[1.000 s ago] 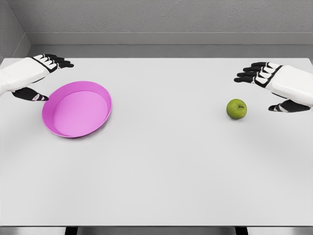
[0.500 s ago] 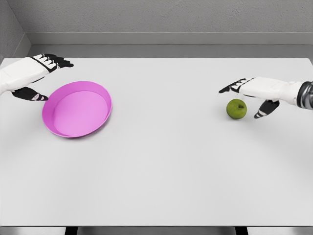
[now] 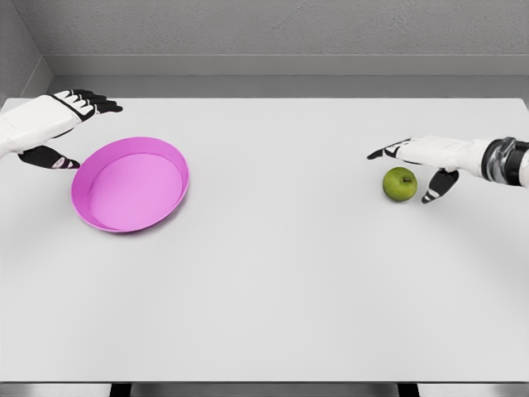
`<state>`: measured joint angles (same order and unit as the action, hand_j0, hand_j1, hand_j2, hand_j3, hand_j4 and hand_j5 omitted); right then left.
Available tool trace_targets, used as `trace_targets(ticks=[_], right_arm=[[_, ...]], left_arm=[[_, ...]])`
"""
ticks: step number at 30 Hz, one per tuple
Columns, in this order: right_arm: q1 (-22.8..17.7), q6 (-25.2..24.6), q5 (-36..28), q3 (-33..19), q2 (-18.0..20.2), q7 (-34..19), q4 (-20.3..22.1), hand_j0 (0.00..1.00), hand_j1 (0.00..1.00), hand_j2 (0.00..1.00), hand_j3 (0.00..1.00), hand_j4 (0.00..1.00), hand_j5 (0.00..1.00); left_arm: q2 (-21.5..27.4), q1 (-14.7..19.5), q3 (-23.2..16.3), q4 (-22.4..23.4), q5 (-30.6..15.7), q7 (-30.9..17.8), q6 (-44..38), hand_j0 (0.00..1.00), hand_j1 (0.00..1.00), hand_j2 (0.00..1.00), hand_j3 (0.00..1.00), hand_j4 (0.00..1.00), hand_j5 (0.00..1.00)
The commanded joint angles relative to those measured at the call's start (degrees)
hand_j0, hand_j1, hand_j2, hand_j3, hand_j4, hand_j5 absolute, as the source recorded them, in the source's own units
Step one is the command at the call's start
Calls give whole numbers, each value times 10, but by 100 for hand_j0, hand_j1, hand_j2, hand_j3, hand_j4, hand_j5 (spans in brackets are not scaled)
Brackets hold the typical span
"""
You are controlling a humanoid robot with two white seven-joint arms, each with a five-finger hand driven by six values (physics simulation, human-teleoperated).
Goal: Put the apple on the plate with both arms
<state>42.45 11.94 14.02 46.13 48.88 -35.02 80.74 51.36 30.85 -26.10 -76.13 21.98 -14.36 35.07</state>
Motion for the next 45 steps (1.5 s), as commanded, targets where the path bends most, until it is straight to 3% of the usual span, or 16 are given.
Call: trace_targets(ticks=[1,15,20,22,25,35,45], right_arm=[[0,-1,-1,9,-2,0,-1,100,100,100,100,100,100],[4,-1,-2,27,-9,0,-26,100,100,100,100,100,100],[4,-1,-2,37,-9,0,-26,87,87,87,87,87,87],[5,-1,-2,37,-9,0,-26,66,66,66,66,66,66],[5,-1,-2,37,-9,0,-26,60,60,60,60,60,60],[13,-1,-2,37,-10,0,-24,53,53,53,53,53,53],[25,-1,-1,30,-12,0,-18,53,53,53,53,53,53]], left_arm=[[1,0,0,0,-4,0,-1,100,100,100,100,100,100],[1,-1,0,-2,-4,0,-1,100,100,100,100,100,100],[4,-1,2,-2,-4,0,-1,100,100,100,100,100,100],[4,-1,2,0,-4,0,-1,100,100,100,100,100,100],[4,-1,2,-1,-4,0,-1,100,100,100,100,100,100],[4,-1,2,-1,-4,0,-1,100,100,100,100,100,100],[6,-1,1,-1,-5,0,-1,100,100,100,100,100,100]])
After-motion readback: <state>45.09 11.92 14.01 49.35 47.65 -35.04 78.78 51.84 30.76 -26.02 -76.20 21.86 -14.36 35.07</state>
